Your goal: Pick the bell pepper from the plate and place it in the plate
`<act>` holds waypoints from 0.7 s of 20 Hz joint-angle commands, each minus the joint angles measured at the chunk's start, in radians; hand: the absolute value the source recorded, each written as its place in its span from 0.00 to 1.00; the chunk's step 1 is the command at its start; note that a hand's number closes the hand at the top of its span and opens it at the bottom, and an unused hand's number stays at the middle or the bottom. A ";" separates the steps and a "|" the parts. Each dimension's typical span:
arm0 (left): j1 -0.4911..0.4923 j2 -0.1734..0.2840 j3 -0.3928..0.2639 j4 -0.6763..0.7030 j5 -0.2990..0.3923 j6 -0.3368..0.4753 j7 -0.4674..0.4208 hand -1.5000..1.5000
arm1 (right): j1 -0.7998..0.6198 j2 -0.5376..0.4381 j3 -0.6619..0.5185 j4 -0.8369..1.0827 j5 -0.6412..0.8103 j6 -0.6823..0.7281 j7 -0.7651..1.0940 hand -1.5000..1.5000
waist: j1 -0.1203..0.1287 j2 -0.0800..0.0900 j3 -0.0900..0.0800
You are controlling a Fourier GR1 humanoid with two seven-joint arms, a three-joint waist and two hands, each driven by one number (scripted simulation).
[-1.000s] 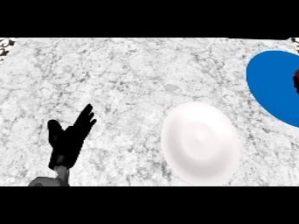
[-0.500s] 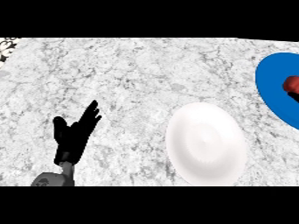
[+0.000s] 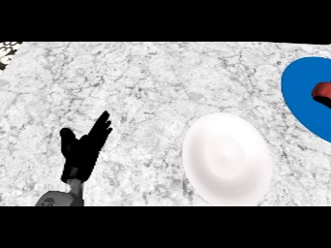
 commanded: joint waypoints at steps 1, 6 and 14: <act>0.014 0.013 0.012 -0.006 0.015 -0.018 0.000 0.50 | 0.000 -0.033 -0.084 0.038 -0.078 0.075 -0.050 0.00 | -0.002 0.002 -0.001; -0.005 0.036 0.036 0.009 0.019 -0.024 0.019 0.50 | 0.009 -0.123 -0.119 0.082 -0.112 0.237 -0.023 0.00 | -0.018 -0.003 -0.003; 0.044 0.015 0.017 -0.010 0.005 -0.007 0.013 0.50 | 0.142 -0.230 -0.105 0.097 -0.105 0.591 -0.113 0.00 | -0.038 -0.011 -0.003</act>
